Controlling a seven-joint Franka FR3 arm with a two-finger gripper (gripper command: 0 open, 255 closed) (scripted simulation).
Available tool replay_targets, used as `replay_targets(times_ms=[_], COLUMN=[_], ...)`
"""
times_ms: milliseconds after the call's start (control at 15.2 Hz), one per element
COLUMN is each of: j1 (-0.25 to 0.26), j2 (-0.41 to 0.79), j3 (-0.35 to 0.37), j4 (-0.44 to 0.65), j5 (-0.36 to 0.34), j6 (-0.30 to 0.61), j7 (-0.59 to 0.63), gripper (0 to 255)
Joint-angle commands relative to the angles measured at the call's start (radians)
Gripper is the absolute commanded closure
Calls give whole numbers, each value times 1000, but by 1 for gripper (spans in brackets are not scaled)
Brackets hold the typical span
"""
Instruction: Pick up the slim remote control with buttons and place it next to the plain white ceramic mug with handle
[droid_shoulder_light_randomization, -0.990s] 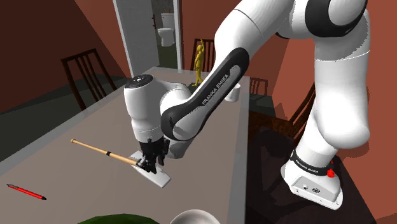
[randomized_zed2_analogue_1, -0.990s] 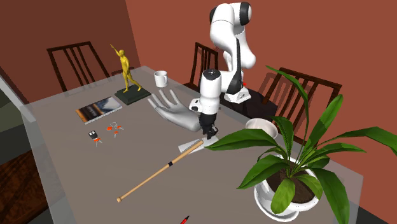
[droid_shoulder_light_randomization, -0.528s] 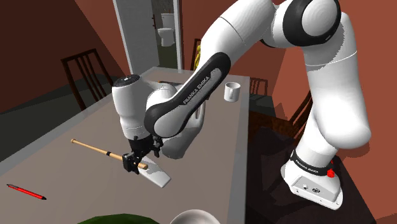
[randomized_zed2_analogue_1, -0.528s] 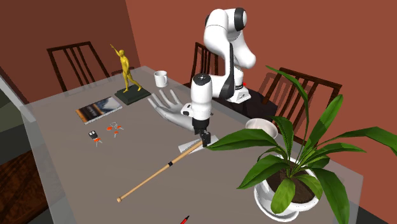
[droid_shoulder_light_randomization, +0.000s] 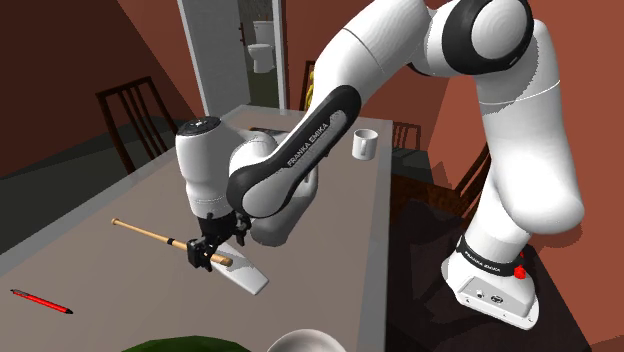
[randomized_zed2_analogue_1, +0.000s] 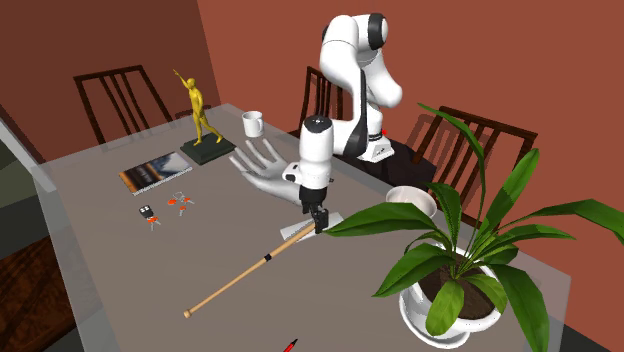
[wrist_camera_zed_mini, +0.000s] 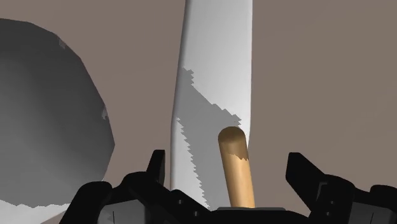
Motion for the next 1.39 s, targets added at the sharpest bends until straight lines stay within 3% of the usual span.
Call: replay_targets(times_ms=[0, 198, 264, 726, 858, 1320], j1=[3, 5, -3, 12, 5, -15], j2=[49, 49, 47, 77, 48, -14], j3=[-9, -11, -12, -16, -12, 16], j4=[-10, -11, -9, 52, -11, -1], j5=[-1, 1, 4, -1, 2, 40], j6=[1, 1, -2, -34, 1, -65], j7=[2, 1, -9, -9, 1, -24], gripper=[0, 0, 255, 255, 255, 255])
